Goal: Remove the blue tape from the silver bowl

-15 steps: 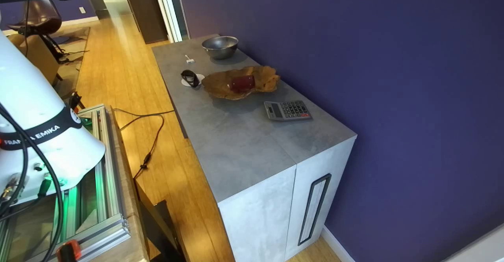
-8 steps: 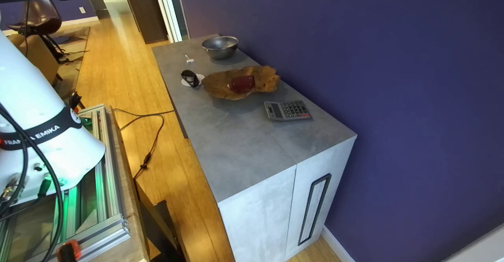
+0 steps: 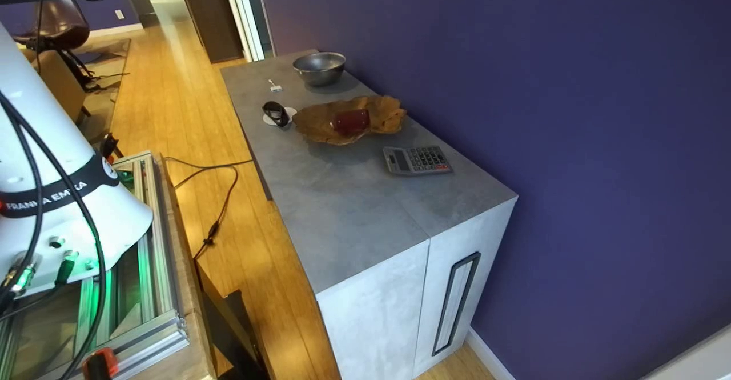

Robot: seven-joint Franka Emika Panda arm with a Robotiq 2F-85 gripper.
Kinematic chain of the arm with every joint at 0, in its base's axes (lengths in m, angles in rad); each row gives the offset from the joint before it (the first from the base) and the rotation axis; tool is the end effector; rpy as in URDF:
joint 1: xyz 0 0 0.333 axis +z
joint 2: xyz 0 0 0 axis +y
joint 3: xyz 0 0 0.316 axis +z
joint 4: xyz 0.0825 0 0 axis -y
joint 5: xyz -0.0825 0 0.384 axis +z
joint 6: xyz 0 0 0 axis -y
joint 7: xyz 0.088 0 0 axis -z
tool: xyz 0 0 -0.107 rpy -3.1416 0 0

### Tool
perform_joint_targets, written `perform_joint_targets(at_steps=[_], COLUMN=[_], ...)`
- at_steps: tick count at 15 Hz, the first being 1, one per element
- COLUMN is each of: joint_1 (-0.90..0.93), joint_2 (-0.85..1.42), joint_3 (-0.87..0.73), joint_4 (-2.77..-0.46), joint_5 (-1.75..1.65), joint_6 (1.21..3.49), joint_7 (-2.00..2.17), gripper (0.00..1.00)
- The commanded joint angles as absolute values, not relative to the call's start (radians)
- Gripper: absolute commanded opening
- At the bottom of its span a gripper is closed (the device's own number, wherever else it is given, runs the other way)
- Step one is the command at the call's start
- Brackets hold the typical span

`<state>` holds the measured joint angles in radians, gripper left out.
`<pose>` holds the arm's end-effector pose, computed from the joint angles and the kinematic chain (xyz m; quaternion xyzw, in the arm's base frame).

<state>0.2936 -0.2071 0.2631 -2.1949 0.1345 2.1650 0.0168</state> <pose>0.4248 0.2770 0.4856 -0.9680 -0.2335 -0.0733 0.0548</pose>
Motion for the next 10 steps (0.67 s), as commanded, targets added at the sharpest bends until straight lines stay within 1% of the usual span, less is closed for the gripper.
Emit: perform_joint_targets(at_steps=[1,3,5,6,8,10], joint_1=[0.316,0.332,0.37,0.362,0.384,0.389], joint_2=[0.006,0.125,0.252,0.116,0.213,0.255], joint_3=[0.361,0.385,0.378,0.364,0.357,0.352], joint_4=[-2.049,-1.98,-1.88,-2.006,-1.936,-1.898], joint_5=[-0.006,-0.133,-0.162,-0.116,-0.126,-0.128], joint_6=[2.284,2.334,2.313,2.326,2.326,2.326], joint_7=[0.133,0.26,0.28,0.245,0.249,0.247], gripper=[1.0,1.0,1.0,1.0,1.0,1.0])
